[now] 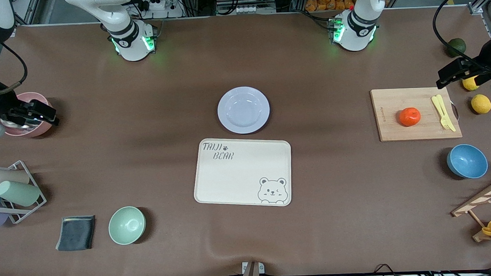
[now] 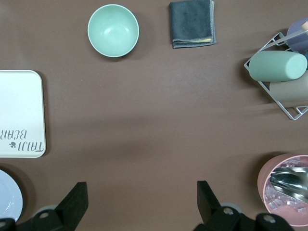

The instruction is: Place orange and plate with both arms

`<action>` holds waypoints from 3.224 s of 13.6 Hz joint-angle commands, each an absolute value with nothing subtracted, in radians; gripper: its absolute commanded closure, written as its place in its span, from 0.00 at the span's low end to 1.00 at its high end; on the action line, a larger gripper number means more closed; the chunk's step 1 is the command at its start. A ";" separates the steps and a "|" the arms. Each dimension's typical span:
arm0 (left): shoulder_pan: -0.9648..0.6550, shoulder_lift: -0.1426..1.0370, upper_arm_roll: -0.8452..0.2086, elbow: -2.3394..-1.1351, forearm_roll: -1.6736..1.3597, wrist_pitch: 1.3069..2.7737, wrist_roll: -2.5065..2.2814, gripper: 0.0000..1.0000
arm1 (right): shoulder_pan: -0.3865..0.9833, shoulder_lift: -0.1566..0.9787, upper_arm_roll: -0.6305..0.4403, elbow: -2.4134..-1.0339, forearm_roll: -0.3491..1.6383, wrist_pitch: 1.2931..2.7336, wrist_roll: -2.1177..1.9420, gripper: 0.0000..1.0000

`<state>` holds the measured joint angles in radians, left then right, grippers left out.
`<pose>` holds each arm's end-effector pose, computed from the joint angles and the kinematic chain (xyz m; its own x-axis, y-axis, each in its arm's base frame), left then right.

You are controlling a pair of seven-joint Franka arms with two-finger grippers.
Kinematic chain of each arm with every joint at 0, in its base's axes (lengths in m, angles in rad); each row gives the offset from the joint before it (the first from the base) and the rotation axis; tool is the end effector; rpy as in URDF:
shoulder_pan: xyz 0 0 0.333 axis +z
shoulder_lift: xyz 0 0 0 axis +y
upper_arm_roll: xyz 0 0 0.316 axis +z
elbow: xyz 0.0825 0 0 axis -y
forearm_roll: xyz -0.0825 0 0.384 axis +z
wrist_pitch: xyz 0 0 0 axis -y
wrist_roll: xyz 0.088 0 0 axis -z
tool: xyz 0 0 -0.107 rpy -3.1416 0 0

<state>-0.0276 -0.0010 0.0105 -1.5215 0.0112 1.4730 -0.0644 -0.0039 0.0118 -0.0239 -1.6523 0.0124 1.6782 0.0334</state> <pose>0.5443 -0.0080 0.6397 0.9977 0.0484 -0.0467 0.0478 -0.9988 -0.0142 0.5656 -0.0145 0.5886 0.9980 -0.0625 0.0137 -0.0623 -0.9980 -0.0125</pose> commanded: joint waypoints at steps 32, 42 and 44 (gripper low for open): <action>0.242 0.230 0.011 -2.298 0.161 2.318 -0.014 0.00 | 0.037 0.081 -0.020 -1.960 0.673 1.779 -0.061 0.00; 0.273 0.307 0.012 -2.293 0.163 2.393 0.020 0.00 | 0.058 0.238 -0.020 -2.077 0.962 1.882 -0.409 0.00; 0.287 0.311 0.011 -2.293 0.163 2.393 0.023 0.29 | 0.061 0.242 -0.020 -2.075 0.969 1.884 -0.419 0.00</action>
<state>0.2637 0.2998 0.0197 -2.3029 0.1374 2.3786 0.0086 0.0521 0.2409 -0.0159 -2.0750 0.9355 1.8775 -0.3955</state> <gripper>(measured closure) 0.066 0.000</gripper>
